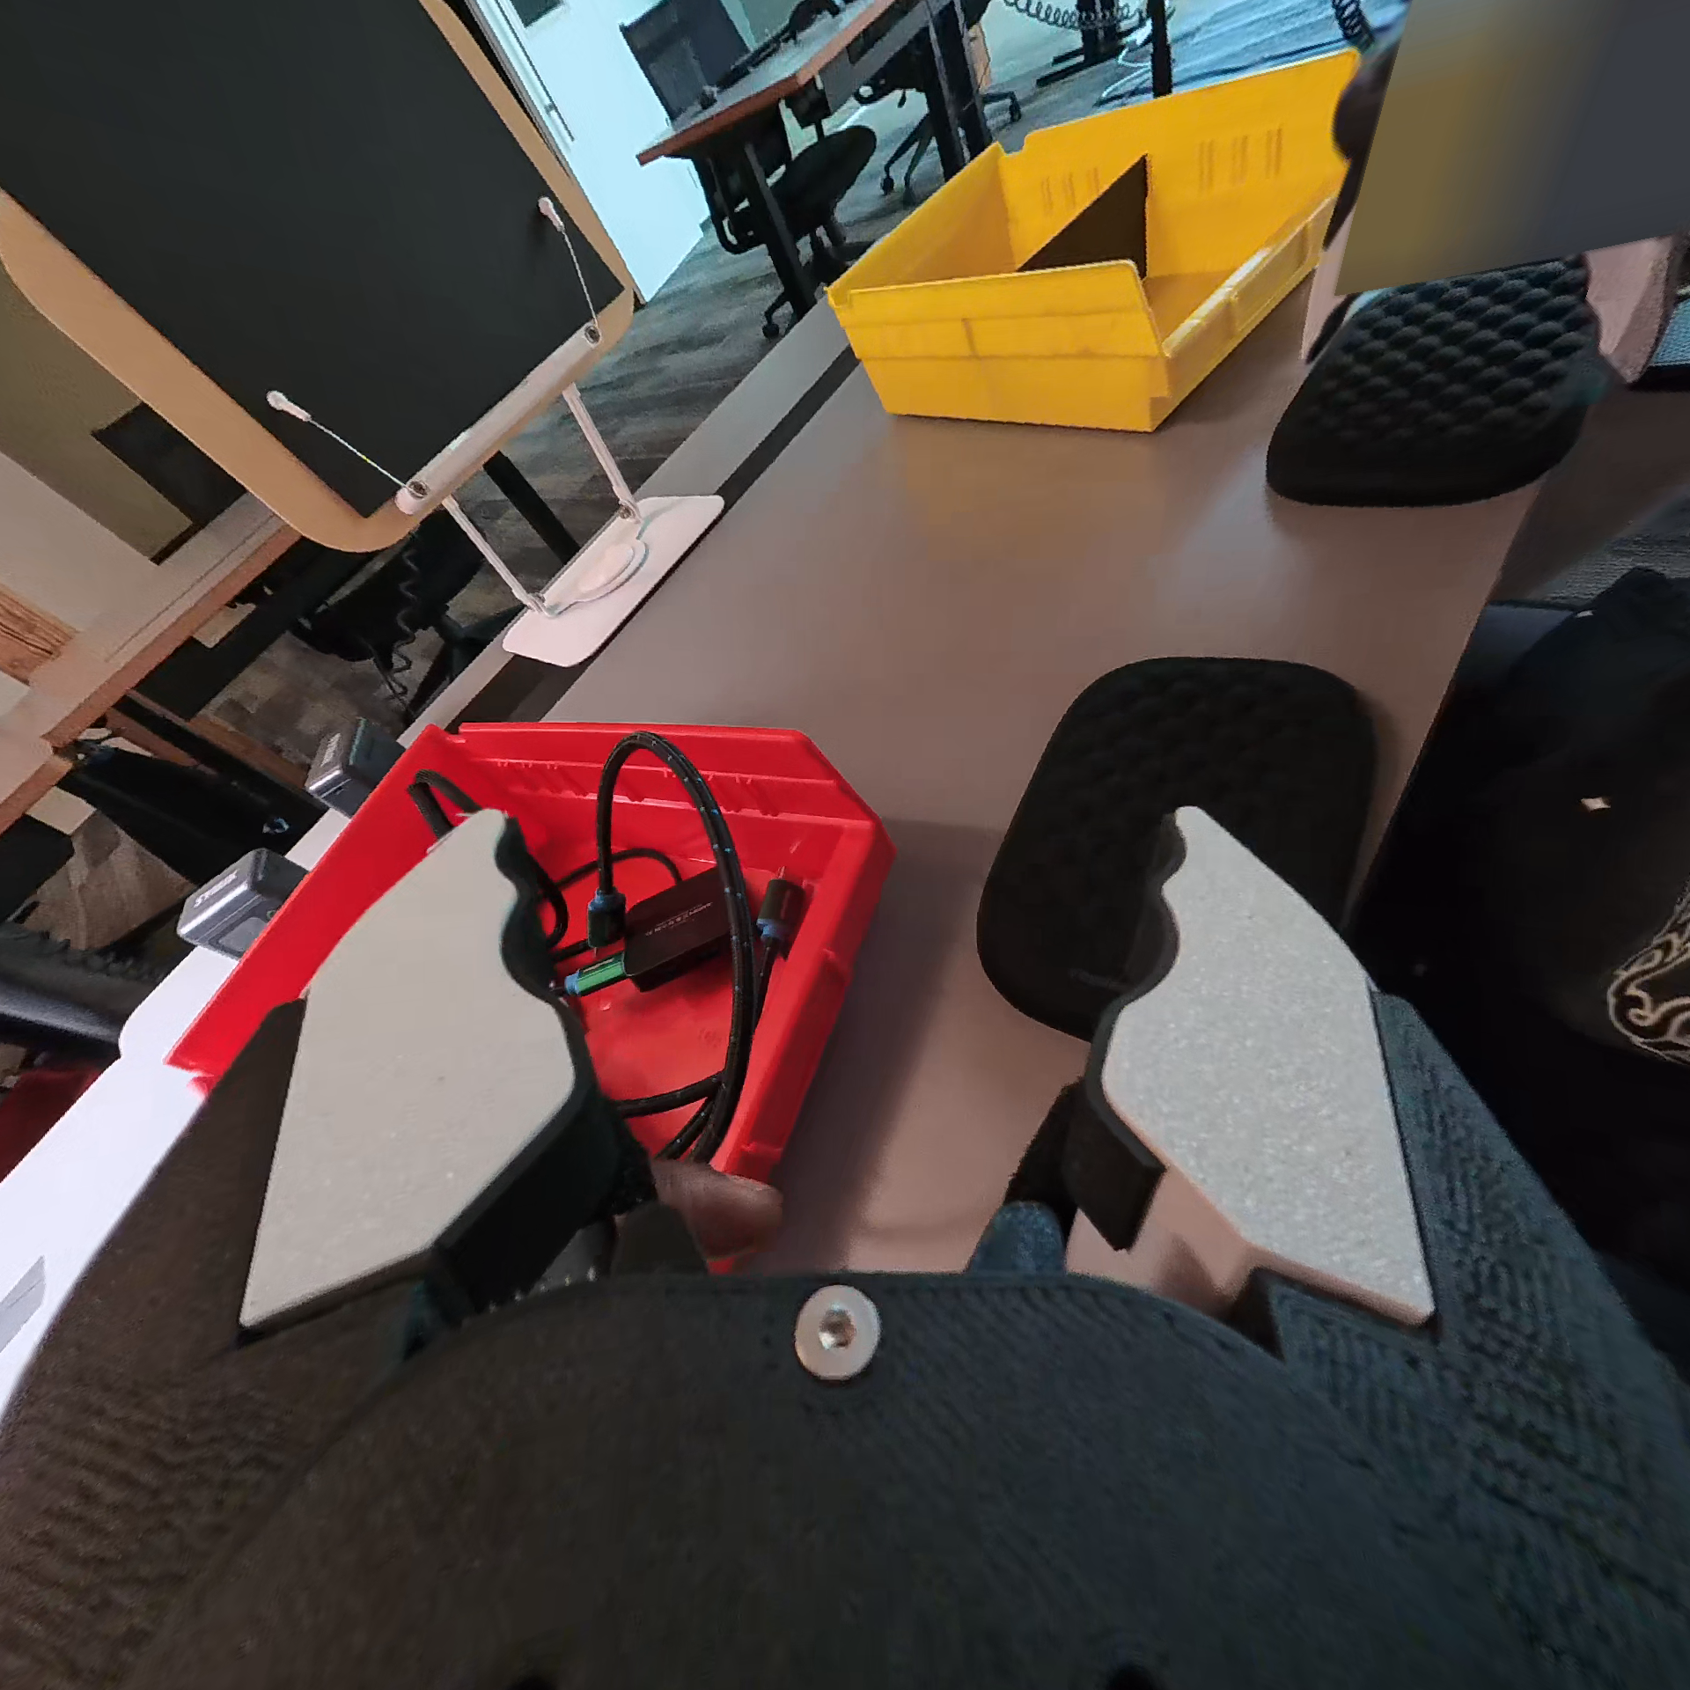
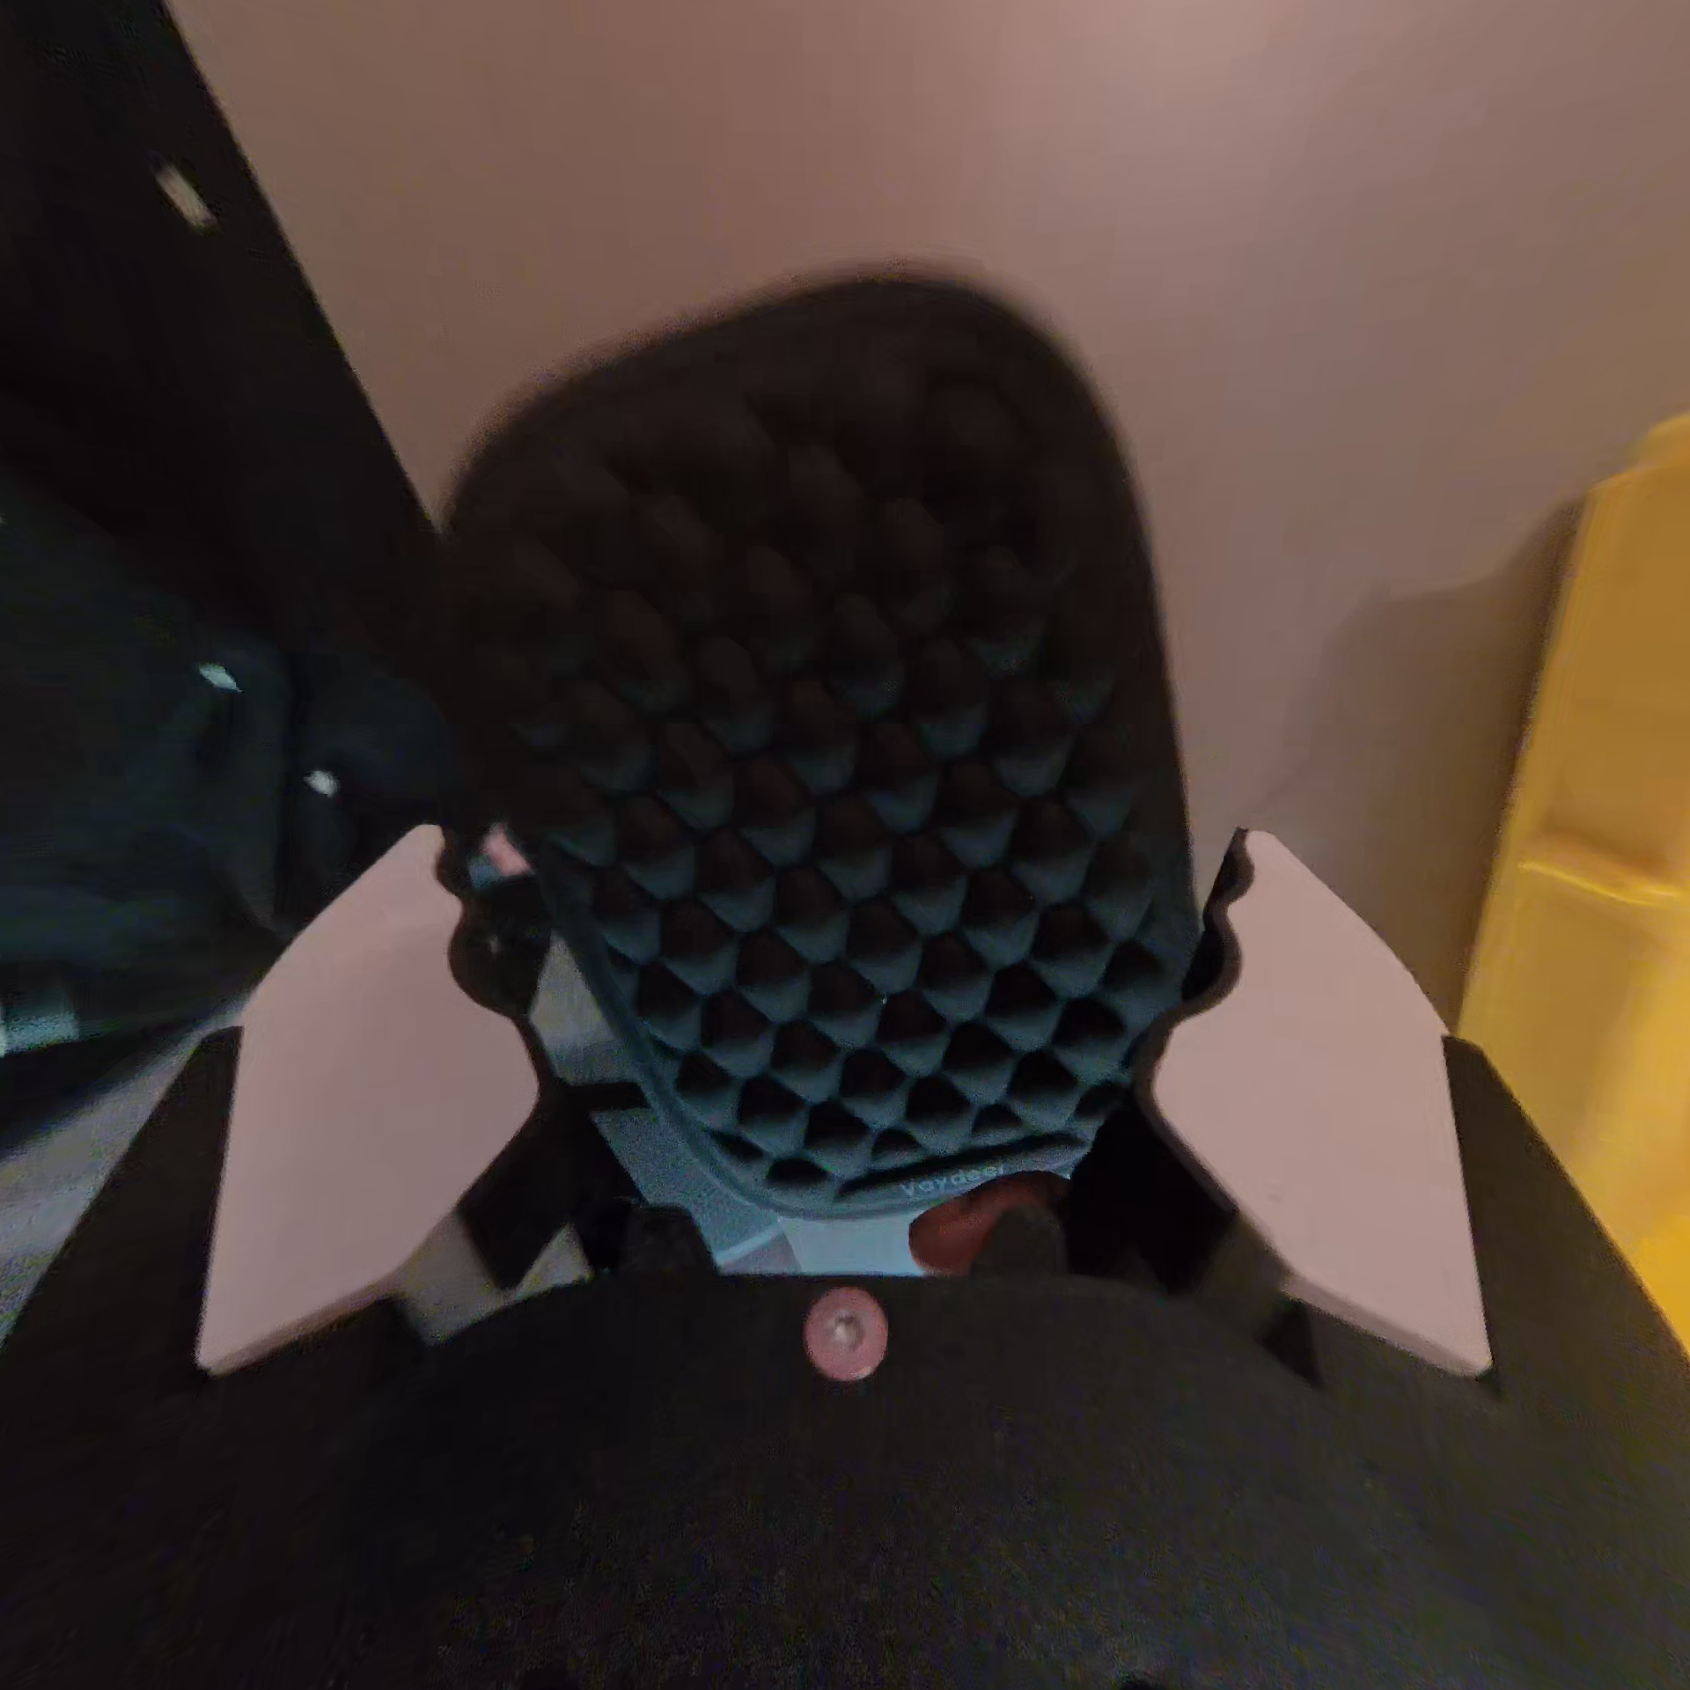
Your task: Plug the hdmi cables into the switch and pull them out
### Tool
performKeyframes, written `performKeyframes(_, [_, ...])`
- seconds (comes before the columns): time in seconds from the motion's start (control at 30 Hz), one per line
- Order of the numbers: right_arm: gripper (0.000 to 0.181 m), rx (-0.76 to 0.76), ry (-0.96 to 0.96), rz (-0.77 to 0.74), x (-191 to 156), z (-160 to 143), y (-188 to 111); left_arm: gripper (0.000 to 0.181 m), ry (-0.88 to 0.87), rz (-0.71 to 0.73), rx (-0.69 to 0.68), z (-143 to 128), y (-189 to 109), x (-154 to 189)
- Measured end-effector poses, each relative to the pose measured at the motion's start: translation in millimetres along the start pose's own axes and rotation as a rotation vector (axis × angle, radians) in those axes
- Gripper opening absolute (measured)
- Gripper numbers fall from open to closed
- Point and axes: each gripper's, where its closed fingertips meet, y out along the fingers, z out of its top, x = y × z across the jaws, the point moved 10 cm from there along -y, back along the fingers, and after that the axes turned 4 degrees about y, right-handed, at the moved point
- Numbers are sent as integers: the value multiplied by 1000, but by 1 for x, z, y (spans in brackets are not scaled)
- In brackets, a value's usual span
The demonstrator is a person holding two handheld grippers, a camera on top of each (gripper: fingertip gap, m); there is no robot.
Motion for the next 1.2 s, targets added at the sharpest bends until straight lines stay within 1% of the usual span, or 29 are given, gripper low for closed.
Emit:
performKeyframes(0.07, [146, 181, 21, -53, -3, 11, -26, 124, 1, 9, 7, 2, -1, 1])
performKeyframes(0.13, [133, 325, 55, -181, 3, 18, -50, 122, 4, 18, 18, 4, 1, 1])
performKeyframes(0.2, [116, 386, 94, -262, 17, 20, -59, 116, 5, 23, 27, 7, 6, -1])
performKeyframes(0.23, [108, 373, 109, -305, 28, 20, -58, 115, -3, 16, 33, 8, 10, -3])
performKeyframes(0.3, [102, 300, 67, -325, 52, 18, -48, 116, -45, -22, 60, 12, 22, -7])
performKeyframes(0.37, [84, 213, 7, -321, 78, 18, -34, 118, -92, -75, 110, 17, 38, -11])
performKeyframes(0.4, [74, 167, -25, -276, 89, 19, -26, 118, -100, -98, 134, 20, 45, -12])
performKeyframes(0.47, [45, 60, -80, -151, 105, 20, -11, 118, -86, -119, 167, 26, 60, -13])
performKeyframes(0.5, [31, 0, -89, -134, 111, 18, -6, 118, -78, -118, 175, 29, 66, -15])
performKeyframes(0.53, [24, -57, -102, -129, 115, 15, -3, 117, -71, -114, 184, 32, 71, -16])
performKeyframes(0.6, [24, -96, -121, -89, 116, 10, -6, 113, -57, -107, 217, 39, 77, -21])
performKeyframes(0.7, [26, -171, -82, -93, 114, -6, -9, 107, -22, -91, 232, 47, 80, -25])
performKeyframes(0.77, [28, -167, -35, -129, 110, -17, -11, 102, -7, -66, 208, 46, 79, -24])
performKeyframes(0.8, [30, -145, -4, -153, 106, -22, -11, 100, 0, -79, 185, 43, 80, -21])
performKeyframes(0.83, [32, -100, 21, -188, 103, -26, -11, 96, 18, -114, 144, 38, 81, -17])
performKeyframes(0.9, [36, 6, 49, -269, 93, -32, -9, 88, 8, -165, 8, 26, 85, -15])
performKeyframes(1.0, [37, 124, 80, -351, 79, -36, -7, 87, -160, -130, -230, 9, 94, -14])
performKeyframes(1.07, [38, 174, 106, -421, 72, -37, -6, 84, -189, -125, -358, -1, 101, -8])
performKeyframes(1.1, [40, 209, 124, -468, 69, -37, -6, 82, -191, -133, -388, -3, 105, -5])
performKeyframes(1.13, [48, 297, 146, -503, 64, -36, -9, 77, -199, -130, -402, -3, 110, -4])
performKeyframes(1.17, [49, 435, 168, -510, 57, -33, -17, 71, -212, -113, -406, -2, 115, -5])
performKeyframes(1.2, [50, 590, 201, -510, 50, -30, -28, 68, -231, -91, -403, -1, 120, -6])
